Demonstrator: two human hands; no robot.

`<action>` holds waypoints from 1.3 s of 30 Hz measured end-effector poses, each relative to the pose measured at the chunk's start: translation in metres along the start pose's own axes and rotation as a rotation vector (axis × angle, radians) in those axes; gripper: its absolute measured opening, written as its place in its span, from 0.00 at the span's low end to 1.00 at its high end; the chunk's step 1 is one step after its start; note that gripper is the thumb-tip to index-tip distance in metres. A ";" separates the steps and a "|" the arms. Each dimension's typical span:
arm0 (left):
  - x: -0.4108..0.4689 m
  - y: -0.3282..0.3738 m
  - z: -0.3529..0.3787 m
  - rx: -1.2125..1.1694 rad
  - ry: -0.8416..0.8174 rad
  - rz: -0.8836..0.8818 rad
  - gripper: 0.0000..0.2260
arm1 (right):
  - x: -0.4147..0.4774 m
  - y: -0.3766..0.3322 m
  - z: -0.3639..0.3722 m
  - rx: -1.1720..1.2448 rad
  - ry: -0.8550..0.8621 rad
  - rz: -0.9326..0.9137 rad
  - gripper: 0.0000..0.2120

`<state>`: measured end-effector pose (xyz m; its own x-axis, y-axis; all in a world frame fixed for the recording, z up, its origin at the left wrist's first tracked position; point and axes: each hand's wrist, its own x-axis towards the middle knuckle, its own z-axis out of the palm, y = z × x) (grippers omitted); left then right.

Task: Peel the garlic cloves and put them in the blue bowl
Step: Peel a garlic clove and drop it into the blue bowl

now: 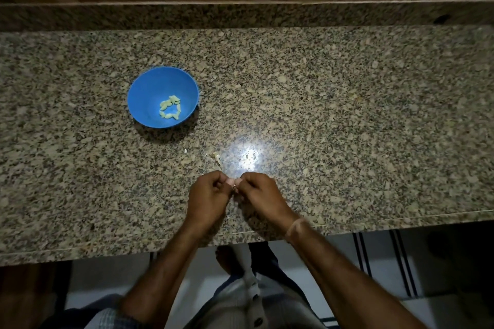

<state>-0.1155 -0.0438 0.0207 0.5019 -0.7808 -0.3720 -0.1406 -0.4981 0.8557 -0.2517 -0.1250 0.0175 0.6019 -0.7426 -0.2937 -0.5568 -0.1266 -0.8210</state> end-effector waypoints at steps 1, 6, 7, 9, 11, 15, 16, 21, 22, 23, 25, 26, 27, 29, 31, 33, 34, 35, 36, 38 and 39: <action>-0.001 0.003 0.001 0.134 0.039 0.101 0.11 | 0.000 -0.003 -0.001 0.084 -0.041 0.085 0.16; 0.004 0.010 0.004 0.004 -0.084 -0.060 0.13 | -0.003 0.001 0.002 -0.154 0.081 -0.156 0.12; 0.005 0.011 0.004 -0.129 -0.143 -0.172 0.13 | -0.003 0.001 0.000 -0.251 0.096 -0.248 0.10; 0.002 0.017 0.004 -0.235 -0.201 -0.263 0.12 | 0.000 0.004 -0.001 -0.228 0.046 -0.259 0.11; 0.001 0.014 0.008 0.015 -0.117 -0.030 0.12 | 0.005 -0.002 -0.006 0.054 -0.070 -0.032 0.16; -0.001 0.011 0.013 0.140 -0.039 0.026 0.11 | 0.009 -0.008 -0.005 0.092 -0.085 0.062 0.15; 0.001 0.011 0.012 -0.014 -0.102 -0.100 0.12 | 0.007 -0.003 -0.002 -0.115 -0.028 -0.096 0.13; -0.007 0.024 0.007 -0.034 -0.165 -0.184 0.14 | 0.005 -0.002 -0.008 0.301 -0.123 0.041 0.15; -0.008 0.018 0.009 0.159 -0.067 0.000 0.13 | 0.007 -0.006 -0.010 0.544 -0.198 0.246 0.16; -0.009 0.013 0.013 0.303 0.005 0.125 0.12 | 0.007 -0.011 -0.013 0.675 -0.240 0.379 0.16; -0.007 0.012 0.018 0.271 0.026 0.098 0.13 | 0.007 -0.011 -0.009 0.446 -0.143 0.216 0.16; -0.004 0.014 0.018 0.069 -0.005 -0.022 0.13 | 0.005 -0.006 -0.006 0.184 -0.048 -0.002 0.15; -0.001 0.015 0.017 -0.181 -0.062 -0.202 0.13 | 0.005 0.001 -0.005 -0.051 0.020 -0.184 0.14; 0.001 0.018 0.016 -0.538 -0.173 -0.578 0.14 | 0.009 0.007 -0.009 -0.263 0.046 -0.382 0.12; 0.000 0.024 0.012 -0.681 -0.231 -0.753 0.16 | 0.012 0.011 -0.011 -0.307 0.037 -0.429 0.12; -0.006 0.030 0.014 -0.477 -0.181 -0.577 0.16 | 0.010 0.006 -0.012 -0.031 -0.041 -0.220 0.14; -0.009 0.028 0.015 -0.201 -0.104 -0.350 0.15 | 0.010 0.000 -0.016 0.269 -0.133 0.011 0.16; -0.012 0.024 0.016 0.111 -0.014 -0.092 0.14 | 0.011 -0.006 -0.018 0.570 -0.264 0.255 0.17; -0.013 0.018 0.016 0.356 0.056 0.133 0.12 | 0.013 -0.012 -0.021 0.790 -0.387 0.460 0.17; -0.009 0.008 0.015 0.480 0.117 0.322 0.11 | 0.018 -0.012 -0.024 0.961 -0.488 0.638 0.18; -0.007 0.001 0.015 0.464 0.122 0.317 0.12 | 0.018 -0.013 -0.025 0.949 -0.492 0.630 0.18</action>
<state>-0.1320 -0.0446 0.0189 0.4649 -0.8836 -0.0550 -0.6465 -0.3813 0.6608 -0.2484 -0.1532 0.0348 0.6448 -0.1496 -0.7496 -0.3159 0.8408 -0.4395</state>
